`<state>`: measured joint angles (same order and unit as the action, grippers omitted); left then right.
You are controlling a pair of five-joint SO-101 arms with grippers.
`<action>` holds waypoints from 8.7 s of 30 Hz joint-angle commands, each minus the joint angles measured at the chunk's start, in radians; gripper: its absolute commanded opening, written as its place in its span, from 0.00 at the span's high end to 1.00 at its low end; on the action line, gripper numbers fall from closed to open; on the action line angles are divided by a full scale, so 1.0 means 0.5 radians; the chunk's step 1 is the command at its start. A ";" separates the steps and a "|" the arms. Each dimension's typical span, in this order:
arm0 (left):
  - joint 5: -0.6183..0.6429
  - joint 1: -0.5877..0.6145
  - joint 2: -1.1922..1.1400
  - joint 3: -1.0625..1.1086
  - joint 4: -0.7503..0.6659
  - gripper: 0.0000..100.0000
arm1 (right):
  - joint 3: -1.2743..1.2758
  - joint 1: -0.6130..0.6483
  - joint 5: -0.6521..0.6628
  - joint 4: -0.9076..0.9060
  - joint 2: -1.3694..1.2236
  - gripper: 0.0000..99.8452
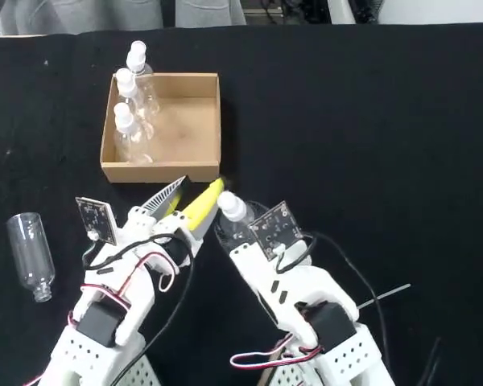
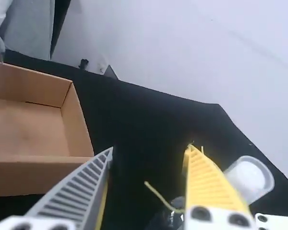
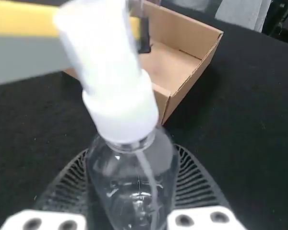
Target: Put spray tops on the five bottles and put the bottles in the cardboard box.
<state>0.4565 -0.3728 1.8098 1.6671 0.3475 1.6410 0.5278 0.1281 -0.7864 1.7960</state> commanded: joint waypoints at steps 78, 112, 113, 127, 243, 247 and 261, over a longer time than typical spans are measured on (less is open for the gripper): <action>-0.184 1.165 0.028 0.066 0.565 0.78 | -0.238 -0.261 0.003 0.212 0.216 0.97; -0.190 1.165 0.025 0.066 0.568 0.78 | -1.097 -0.101 -0.135 1.393 -1.557 0.96; -0.190 1.165 0.025 0.066 0.568 0.78 | -1.119 -0.101 -0.135 1.418 -1.610 0.96; -0.190 1.165 0.025 0.066 0.568 0.78 | -1.318 -0.101 -0.138 1.740 -2.205 0.96; -0.190 1.165 0.021 0.066 0.568 0.78 | -3.396 -0.285 -0.341 1.918 -4.924 0.74; -0.190 1.165 0.021 0.066 0.568 0.78 | -3.396 -0.261 -0.341 1.918 -4.924 0.74; -0.190 1.165 0.021 0.066 0.568 0.78 | -3.423 -0.233 -0.341 1.660 -4.905 0.62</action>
<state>0.3705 0.1995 1.8082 1.6778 0.6268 -0.0130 0.4081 -0.0391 0.1266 -0.6851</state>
